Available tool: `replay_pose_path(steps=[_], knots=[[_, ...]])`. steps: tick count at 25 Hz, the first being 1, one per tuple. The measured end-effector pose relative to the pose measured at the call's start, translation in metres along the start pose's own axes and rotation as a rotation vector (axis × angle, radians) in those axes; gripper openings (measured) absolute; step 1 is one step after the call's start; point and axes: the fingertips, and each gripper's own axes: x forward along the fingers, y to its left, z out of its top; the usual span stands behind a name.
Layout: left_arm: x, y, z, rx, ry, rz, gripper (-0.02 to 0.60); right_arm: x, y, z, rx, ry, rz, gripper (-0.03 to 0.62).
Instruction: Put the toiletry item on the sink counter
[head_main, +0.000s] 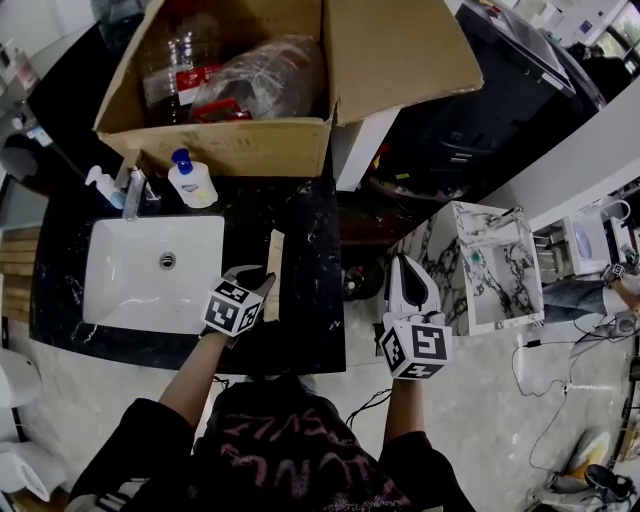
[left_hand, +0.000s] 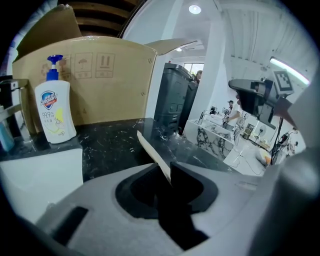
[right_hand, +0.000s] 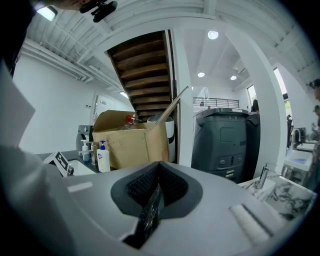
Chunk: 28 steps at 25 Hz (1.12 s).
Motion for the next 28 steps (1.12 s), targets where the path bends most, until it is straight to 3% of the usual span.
replay_pose_path(steps=[12, 28], knots=[[-0.020, 0.012, 0.004, -0.020, -0.042, 0.042, 0.097, 0.001, 0.013, 0.005, -0.005, -0.013, 0.018, 0.012], [-0.065, 0.011, 0.032, -0.017, -0.155, 0.104, 0.064, -0.012, 0.027, 0.021, 0.003, -0.061, 0.049, 0.012]])
